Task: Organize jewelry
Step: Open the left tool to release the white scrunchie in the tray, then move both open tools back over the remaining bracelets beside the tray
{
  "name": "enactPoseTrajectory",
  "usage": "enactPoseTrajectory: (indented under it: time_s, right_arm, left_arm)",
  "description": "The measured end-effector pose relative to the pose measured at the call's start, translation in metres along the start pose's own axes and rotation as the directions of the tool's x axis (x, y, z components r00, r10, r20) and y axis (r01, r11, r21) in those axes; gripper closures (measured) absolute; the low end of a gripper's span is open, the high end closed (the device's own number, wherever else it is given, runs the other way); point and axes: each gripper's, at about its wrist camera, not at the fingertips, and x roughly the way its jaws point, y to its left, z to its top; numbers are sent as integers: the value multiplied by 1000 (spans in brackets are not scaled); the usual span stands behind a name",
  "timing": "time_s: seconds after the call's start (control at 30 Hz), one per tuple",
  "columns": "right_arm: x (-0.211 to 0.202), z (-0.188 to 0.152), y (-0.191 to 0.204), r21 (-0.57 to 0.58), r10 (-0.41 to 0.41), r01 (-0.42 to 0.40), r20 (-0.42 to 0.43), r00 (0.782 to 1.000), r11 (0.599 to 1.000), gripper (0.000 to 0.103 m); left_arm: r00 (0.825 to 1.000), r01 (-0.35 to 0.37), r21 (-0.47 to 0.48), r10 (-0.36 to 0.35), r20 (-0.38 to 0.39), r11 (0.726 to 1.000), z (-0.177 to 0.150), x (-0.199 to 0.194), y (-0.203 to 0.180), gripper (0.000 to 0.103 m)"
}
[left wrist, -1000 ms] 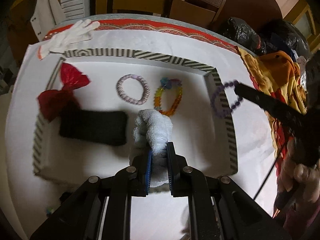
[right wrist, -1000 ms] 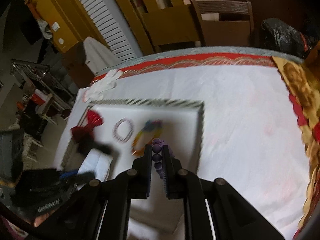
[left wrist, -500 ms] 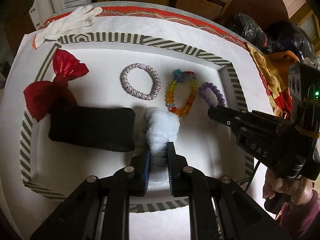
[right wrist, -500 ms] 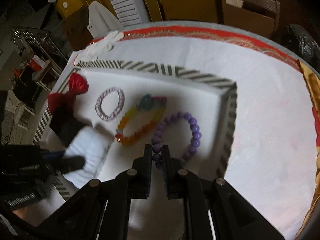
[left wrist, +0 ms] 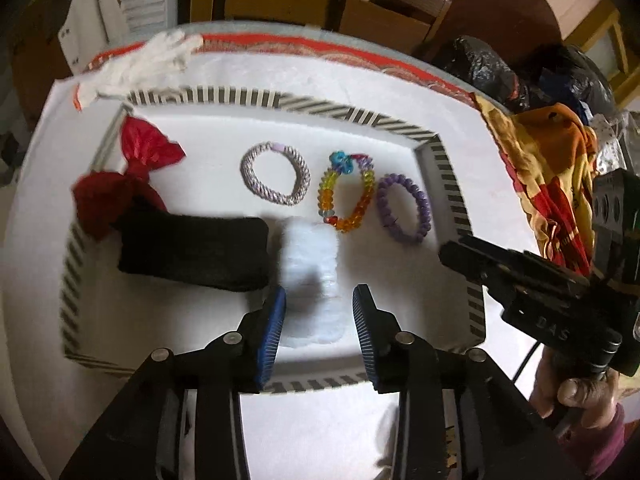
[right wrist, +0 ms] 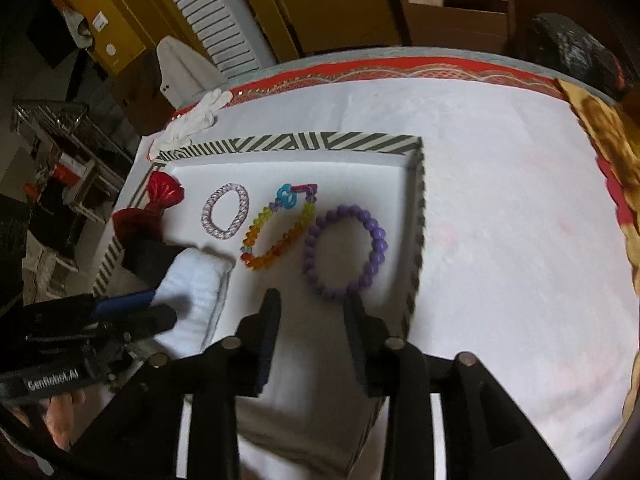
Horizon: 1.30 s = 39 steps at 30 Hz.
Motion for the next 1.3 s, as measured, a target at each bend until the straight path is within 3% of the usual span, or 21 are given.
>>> enactPoseTrajectory:
  time_s: [0.23,0.5,0.63,1.3]
  right_arm:
    - [-48,-22,5,73,19,-27,104,994,997,52]
    - [-89,-44,10,94,-18,3,159,987,996,52]
    - [-101,-55,17,97,-37,21,169,985,995,45]
    - [-113,-90,78,11,-80,79,167,983,997,42]
  left_arm:
    - [996,-92,122,93,-4,988,-11,-17,-13,71]
    - [988,-153,173,151,22,973,-35,-39,-20,71]
    - [986,-164,167,160,35,972,-46,-50,-19,71]
    - [955,-253,48,241,175,966,-83,-101,3,72]
